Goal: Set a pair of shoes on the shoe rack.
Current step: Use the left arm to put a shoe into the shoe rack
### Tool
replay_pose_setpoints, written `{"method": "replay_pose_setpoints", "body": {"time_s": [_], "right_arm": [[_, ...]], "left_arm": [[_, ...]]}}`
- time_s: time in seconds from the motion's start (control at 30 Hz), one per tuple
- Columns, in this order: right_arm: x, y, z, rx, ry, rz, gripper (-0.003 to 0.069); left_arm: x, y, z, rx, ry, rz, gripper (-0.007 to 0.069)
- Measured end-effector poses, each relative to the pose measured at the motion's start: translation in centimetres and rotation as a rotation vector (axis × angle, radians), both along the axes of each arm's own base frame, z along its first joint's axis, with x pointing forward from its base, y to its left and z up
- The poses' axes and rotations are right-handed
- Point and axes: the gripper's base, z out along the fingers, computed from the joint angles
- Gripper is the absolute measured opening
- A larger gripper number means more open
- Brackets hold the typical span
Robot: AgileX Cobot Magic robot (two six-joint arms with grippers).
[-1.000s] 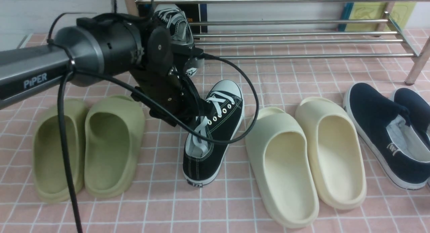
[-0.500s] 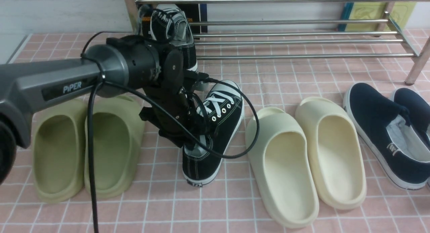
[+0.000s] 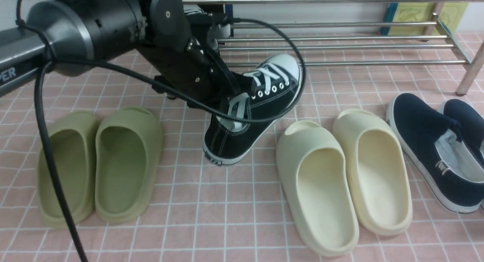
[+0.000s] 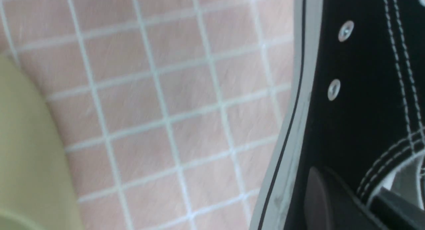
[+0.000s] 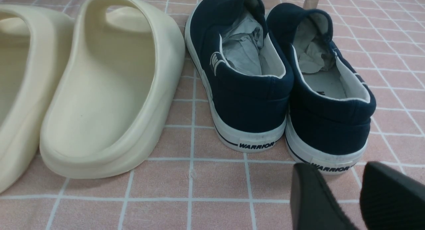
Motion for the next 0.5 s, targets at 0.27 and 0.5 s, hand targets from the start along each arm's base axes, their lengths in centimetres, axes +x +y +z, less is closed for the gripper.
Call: {"method": "replay_pose_setpoints", "body": {"time_s": [0.27,0.5], "right_arm": [[0.0,0.0,0.0,0.0,0.0,0.0,0.0239],[0.0,0.0,0.0,0.0,0.0,0.0,0.0239]], "left_arm": [[3.3,-1.6,-1.5,-0.095,-0.019,0.124,0.0013],[6.0,-1.9,-0.9,-0.192,-0.108,0.227,0.0013]]}}
